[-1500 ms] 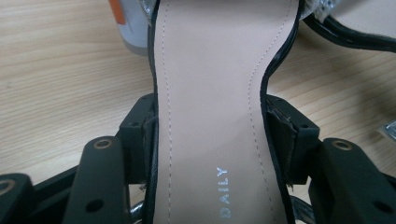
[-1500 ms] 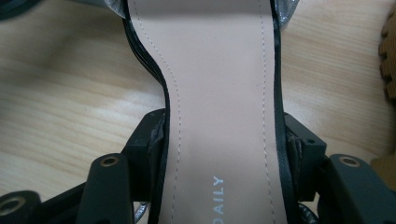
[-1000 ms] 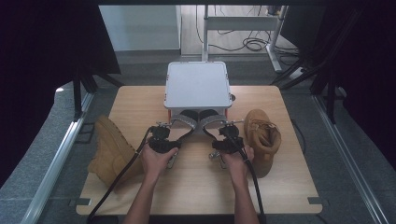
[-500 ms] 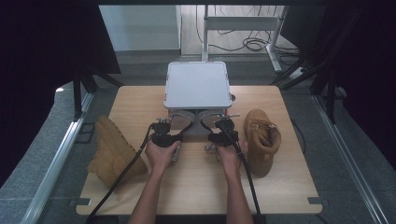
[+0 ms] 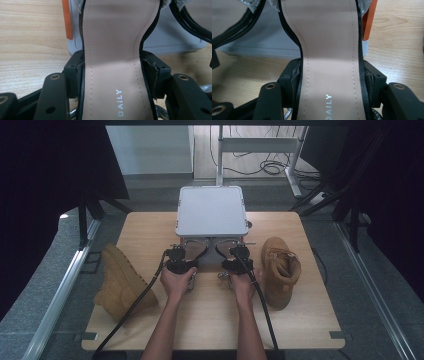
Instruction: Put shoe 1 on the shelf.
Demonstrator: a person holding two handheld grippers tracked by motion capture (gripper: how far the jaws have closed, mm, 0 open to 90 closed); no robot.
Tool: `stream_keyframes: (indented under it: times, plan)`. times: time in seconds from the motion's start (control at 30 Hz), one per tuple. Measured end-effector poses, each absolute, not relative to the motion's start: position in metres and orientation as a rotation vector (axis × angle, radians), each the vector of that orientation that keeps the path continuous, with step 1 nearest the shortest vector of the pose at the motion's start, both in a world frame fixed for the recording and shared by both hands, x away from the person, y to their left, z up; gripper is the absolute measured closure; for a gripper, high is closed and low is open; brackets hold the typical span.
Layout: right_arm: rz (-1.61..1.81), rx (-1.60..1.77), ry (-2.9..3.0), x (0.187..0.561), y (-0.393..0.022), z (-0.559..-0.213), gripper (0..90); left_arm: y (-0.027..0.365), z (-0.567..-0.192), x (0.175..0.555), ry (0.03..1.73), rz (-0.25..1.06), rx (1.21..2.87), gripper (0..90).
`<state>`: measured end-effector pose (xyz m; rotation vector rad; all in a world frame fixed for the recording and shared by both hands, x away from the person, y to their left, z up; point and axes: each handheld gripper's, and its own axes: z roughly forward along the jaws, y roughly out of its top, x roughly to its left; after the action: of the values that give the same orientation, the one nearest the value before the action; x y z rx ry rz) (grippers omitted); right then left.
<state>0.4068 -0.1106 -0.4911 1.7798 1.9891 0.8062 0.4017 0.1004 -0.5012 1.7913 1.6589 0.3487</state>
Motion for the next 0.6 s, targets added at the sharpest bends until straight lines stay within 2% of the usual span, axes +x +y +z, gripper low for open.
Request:
stream_keyframes:
  times: [0.27, 0.6]
  plan:
    - [0.788, 1.808, 1.974, 0.412, -0.105, -0.499, 42.4, 0.098, -0.506, 0.406, 1.686, 0.349, 1.737, 41.7]
    - [0.765, 1.809, 1.966, 0.417, -0.1, -0.504, 42.1, 0.092, -0.511, 0.414, 1.714, 0.323, 1.75, 40.3]
